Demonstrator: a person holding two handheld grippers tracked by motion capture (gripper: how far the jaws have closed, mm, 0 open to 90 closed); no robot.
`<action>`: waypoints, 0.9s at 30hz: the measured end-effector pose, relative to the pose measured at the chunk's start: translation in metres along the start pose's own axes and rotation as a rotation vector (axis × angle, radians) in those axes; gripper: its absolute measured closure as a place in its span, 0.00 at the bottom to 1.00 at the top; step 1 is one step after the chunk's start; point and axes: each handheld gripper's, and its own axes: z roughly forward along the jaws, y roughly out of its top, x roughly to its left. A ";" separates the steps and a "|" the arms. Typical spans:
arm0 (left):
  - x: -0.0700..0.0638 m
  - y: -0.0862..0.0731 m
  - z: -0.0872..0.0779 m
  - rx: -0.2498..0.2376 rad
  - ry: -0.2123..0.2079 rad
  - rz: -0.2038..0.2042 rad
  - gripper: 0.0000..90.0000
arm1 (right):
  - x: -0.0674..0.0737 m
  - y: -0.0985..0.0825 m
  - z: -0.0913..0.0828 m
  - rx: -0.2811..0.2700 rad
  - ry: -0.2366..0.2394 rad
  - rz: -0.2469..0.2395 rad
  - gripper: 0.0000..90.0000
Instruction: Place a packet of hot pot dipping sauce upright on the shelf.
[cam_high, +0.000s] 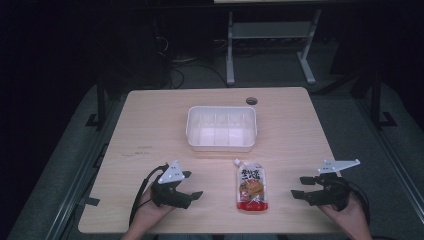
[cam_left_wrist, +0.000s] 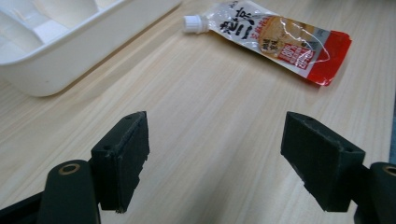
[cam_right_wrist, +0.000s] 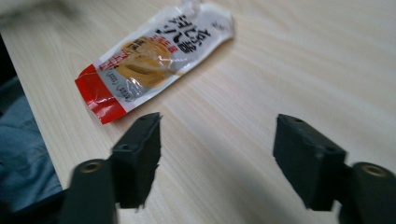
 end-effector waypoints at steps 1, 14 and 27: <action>-0.001 0.001 0.001 0.003 -0.010 0.005 0.30 | 0.000 0.001 0.002 0.013 0.001 0.000 0.34; -0.013 0.014 0.012 0.041 -0.016 0.058 0.23 | 0.011 0.009 0.019 0.071 0.011 -0.003 0.24; -0.030 0.042 0.036 0.047 -0.063 0.097 0.27 | 0.013 0.045 0.020 0.033 0.040 -0.037 0.27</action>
